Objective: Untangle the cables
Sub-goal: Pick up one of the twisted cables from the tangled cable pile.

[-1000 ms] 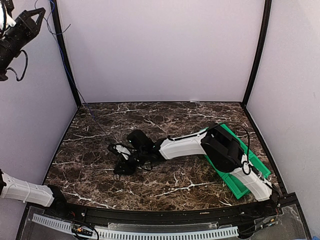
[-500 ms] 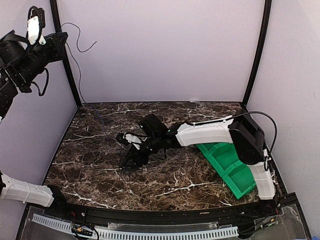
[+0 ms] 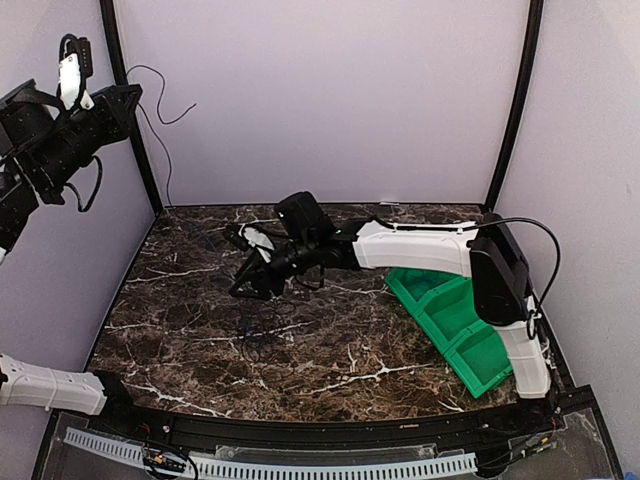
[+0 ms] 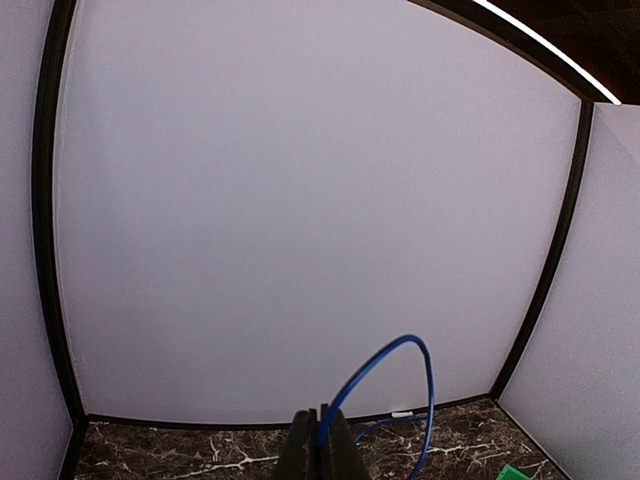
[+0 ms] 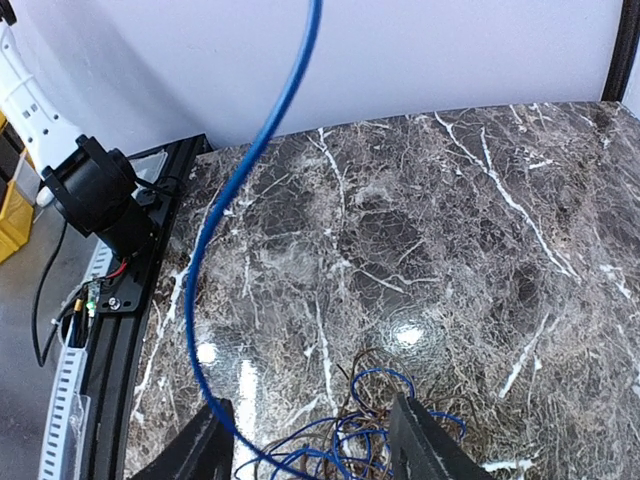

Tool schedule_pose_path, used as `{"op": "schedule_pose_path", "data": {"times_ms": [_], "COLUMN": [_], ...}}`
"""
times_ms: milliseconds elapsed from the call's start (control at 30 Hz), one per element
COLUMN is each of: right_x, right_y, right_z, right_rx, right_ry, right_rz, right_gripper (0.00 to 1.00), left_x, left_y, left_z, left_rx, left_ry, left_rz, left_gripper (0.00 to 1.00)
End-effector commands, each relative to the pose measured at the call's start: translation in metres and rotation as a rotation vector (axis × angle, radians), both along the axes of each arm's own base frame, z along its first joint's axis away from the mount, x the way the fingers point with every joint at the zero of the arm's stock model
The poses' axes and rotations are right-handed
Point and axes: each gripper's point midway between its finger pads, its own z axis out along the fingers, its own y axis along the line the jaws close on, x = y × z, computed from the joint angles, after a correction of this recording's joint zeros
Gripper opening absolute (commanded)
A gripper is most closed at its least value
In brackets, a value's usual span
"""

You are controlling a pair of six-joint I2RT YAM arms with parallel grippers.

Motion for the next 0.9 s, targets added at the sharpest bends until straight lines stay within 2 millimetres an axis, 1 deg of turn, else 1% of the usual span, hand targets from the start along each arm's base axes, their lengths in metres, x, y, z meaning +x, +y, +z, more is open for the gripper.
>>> {"op": "schedule_pose_path", "data": {"times_ms": [0,33,67,100,133,167,267,333,367,400,433,467,500,533,567,600,633,667,700,733,833,867], "right_x": [0.003,0.002,0.001,0.003,0.003,0.004,0.007,0.004,0.002,0.002,0.003,0.005,0.008,0.011,0.016,0.02,0.024,0.029,0.033,0.036,0.043,0.044], "right_y": [0.01,0.01,0.009,0.006,0.003,-0.003,-0.025,-0.043,-0.051,-0.059,-0.066,-0.073,-0.081,-0.089,-0.097,-0.105,-0.113,-0.12,-0.124,-0.126,-0.129,-0.129], "right_z": [-0.013,-0.012,-0.008,-0.002,0.009,0.02,0.062,0.102,0.122,0.144,0.165,0.185,0.208,0.227,0.246,0.264,0.278,0.29,0.296,0.3,0.302,0.302], "right_rx": [-0.023,-0.021,-0.018,-0.01,0.007,0.021,0.074,0.123,0.144,0.162,0.181,0.194,0.22,0.244,0.27,0.299,0.323,0.343,0.35,0.353,0.348,0.347], "right_ry": [0.039,0.045,0.046,0.046,0.038,0.029,-0.01,-0.055,-0.088,-0.124,-0.168,-0.199,-0.234,-0.26,-0.284,-0.306,-0.326,-0.344,-0.358,-0.373,-0.397,-0.399], "right_rz": [0.005,0.015,0.016,0.01,0.006,0.0,-0.021,-0.023,-0.025,-0.033,-0.037,-0.047,-0.062,-0.079,-0.098,-0.115,-0.135,-0.153,-0.168,-0.18,-0.208,-0.208], "right_gripper": [0.48,0.38,0.25,0.13,0.03,0.0,0.0,0.0,0.0,0.0,0.0,0.0,0.0,0.0,0.0,0.0,0.0,0.0,0.0,0.0,0.0,0.0], "left_x": [-0.001,0.0,0.001,0.001,0.002,0.003,0.009,0.017,0.017,0.021,0.021,0.024,0.025,0.027,0.027,0.03,0.031,0.033,0.032,0.033,0.029,0.028], "left_y": [-0.006,-0.007,-0.007,-0.007,-0.007,-0.007,-0.002,-0.004,-0.005,-0.01,-0.015,-0.02,-0.028,-0.034,-0.042,-0.047,-0.052,-0.056,-0.06,-0.063,-0.074,-0.077], "left_z": [0.003,0.003,0.003,0.002,0.001,-0.002,-0.02,-0.049,-0.055,-0.072,-0.079,-0.095,-0.102,-0.116,-0.121,-0.131,-0.135,-0.143,-0.144,-0.15,-0.153,-0.157], "left_rx": [-0.029,-0.026,-0.023,-0.016,-0.01,0.002,0.035,0.058,0.056,0.06,0.057,0.059,0.059,0.065,0.067,0.072,0.075,0.081,0.08,0.087,0.082,0.086], "left_ry": [0.003,0.004,0.005,0.005,0.009,0.014,0.053,0.107,0.116,0.145,0.153,0.183,0.193,0.221,0.23,0.253,0.262,0.278,0.277,0.284,0.27,0.276], "left_rz": [-0.038,-0.039,-0.04,-0.038,-0.033,-0.025,0.022,0.043,0.039,0.031,0.005,-0.011,-0.048,-0.067,-0.103,-0.118,-0.139,-0.15,-0.171,-0.182,-0.25,-0.265], "left_gripper": [0.0,0.0,0.0,0.0,0.0,0.0,0.0,0.0,0.0,0.0,0.0,0.03,0.05,0.14,0.19,0.29,0.32,0.36,0.37,0.39,0.43,0.47]}}
